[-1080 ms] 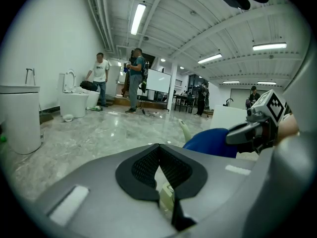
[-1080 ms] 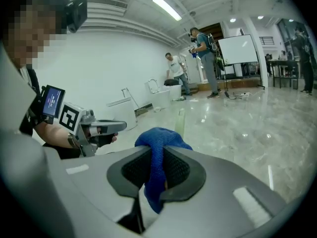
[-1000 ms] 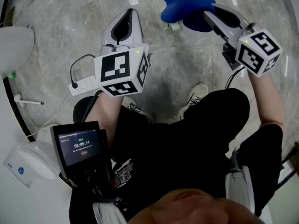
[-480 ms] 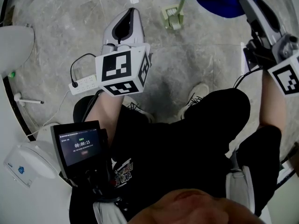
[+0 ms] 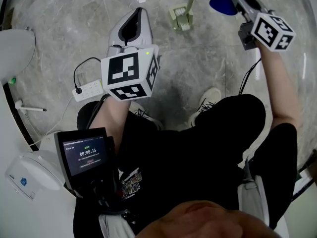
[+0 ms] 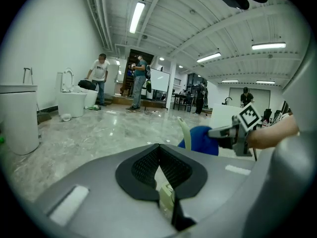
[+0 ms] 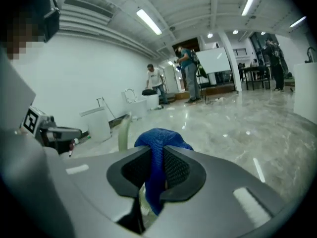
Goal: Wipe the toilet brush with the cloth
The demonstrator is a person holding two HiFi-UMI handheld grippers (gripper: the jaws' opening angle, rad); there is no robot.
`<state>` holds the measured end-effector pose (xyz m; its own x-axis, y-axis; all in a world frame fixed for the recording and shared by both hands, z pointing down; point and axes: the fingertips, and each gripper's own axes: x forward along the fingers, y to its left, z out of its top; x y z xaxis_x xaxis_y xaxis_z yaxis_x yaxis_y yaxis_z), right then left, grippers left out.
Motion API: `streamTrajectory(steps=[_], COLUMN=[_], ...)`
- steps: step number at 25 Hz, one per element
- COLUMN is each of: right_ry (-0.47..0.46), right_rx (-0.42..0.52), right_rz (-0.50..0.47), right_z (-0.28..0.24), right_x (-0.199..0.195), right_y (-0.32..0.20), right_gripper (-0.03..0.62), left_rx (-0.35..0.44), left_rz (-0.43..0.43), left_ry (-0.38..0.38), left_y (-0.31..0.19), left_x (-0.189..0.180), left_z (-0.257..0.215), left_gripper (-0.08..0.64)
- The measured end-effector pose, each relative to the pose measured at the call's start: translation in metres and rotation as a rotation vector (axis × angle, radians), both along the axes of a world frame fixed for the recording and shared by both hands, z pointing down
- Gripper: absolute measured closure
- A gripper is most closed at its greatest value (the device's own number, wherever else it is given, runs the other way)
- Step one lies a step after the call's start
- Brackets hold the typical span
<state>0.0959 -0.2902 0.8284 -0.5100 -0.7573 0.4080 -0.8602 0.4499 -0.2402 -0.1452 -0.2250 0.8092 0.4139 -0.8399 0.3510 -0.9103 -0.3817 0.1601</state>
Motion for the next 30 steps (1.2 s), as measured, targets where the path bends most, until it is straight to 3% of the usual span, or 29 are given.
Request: streamTrajectory(steps=[5, 10, 20, 30], right_ry=[0.134, 0.189, 0.087, -0.013], right_rx=[-0.217, -0.273, -0.166, 0.033], right_rz=[-0.031, -0.069, -0.168, -0.162], right_z=[0.12, 0.157, 0.087, -0.022], right_x=[-0.025, -0.045, -0.062, -0.055], right_y=[-0.015, -0.021, -0.007, 0.01], right_gripper=[0.535, 0.536, 0.535, 0.535], left_rx=[-0.006, -0.011, -0.002, -0.003], left_rz=[0.005, 0.0, 0.006, 0.004], left_ry=[-0.007, -0.011, -0.002, 0.002], left_y=[-0.001, 0.001, 0.001, 0.0], left_x=[0.002, 0.0, 0.002, 0.001], left_z=[0.002, 0.004, 0.002, 0.002], left_gripper=[0.56, 0.56, 0.56, 0.56])
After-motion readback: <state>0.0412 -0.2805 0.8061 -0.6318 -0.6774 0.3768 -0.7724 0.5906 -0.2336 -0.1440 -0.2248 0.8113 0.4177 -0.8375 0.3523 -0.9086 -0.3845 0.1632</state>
